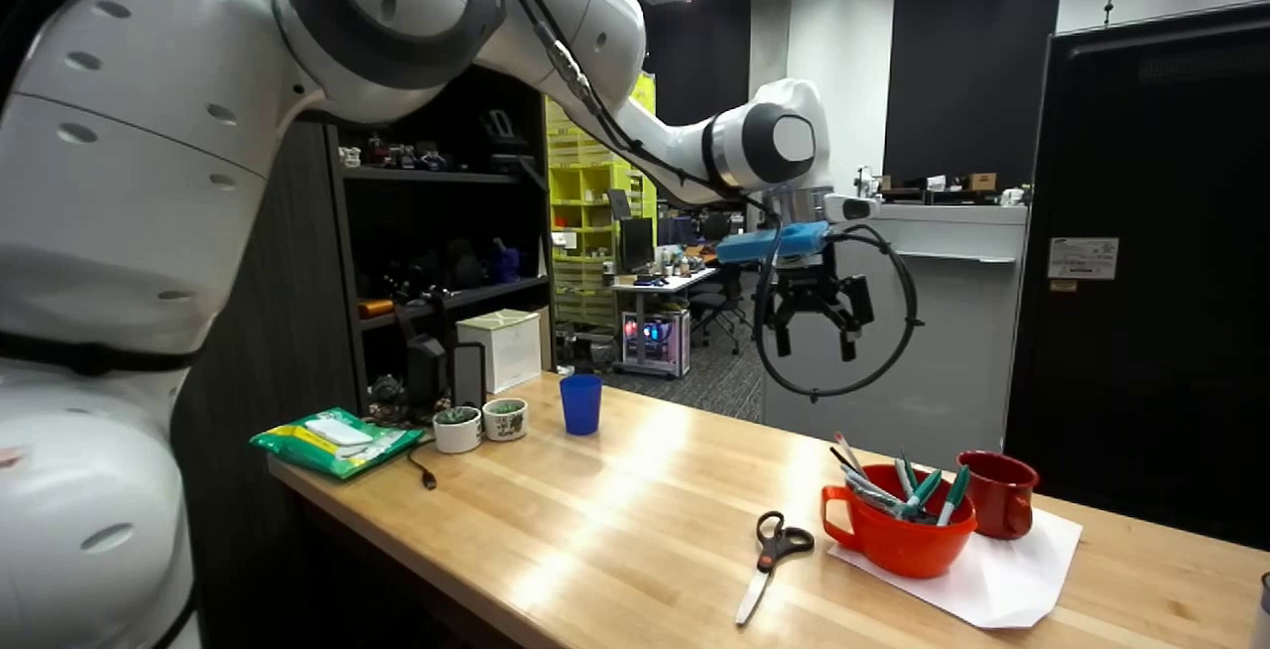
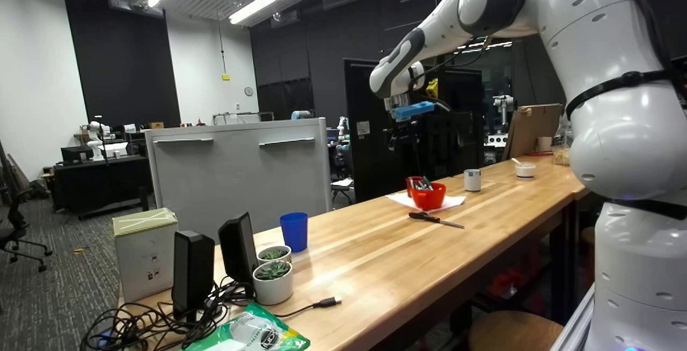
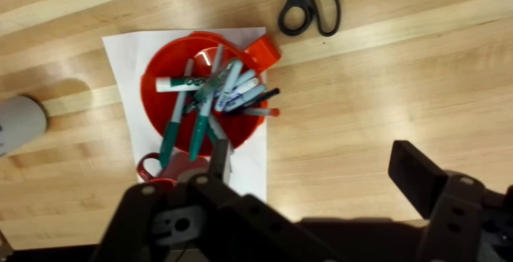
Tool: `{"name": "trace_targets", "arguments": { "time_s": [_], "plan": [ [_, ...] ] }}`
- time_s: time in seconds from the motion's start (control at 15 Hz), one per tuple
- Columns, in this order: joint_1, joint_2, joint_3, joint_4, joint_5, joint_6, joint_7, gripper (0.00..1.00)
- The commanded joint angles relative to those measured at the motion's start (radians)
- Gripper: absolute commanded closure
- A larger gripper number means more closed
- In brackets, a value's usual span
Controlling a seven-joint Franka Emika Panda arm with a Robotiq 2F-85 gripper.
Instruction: Move the cup and place it on the plate
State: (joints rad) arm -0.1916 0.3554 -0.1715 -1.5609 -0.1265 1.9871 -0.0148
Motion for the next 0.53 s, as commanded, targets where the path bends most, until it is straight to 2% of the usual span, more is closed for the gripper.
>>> {"name": "trace_targets", "arguments": {
  "time_s": [0.0,0.27,0.47],
  "plan": [
    [0.035,-0.116,0.059,-0.168,0.031,0.078,-0.077,0.00],
    [0.055,-0.188,0.112,-0.275,0.105,0.125,-0.168,0.00],
    [0.068,-0.233,0.134,-0.315,0.173,0.091,-0.206,0.00]
  ]
}}
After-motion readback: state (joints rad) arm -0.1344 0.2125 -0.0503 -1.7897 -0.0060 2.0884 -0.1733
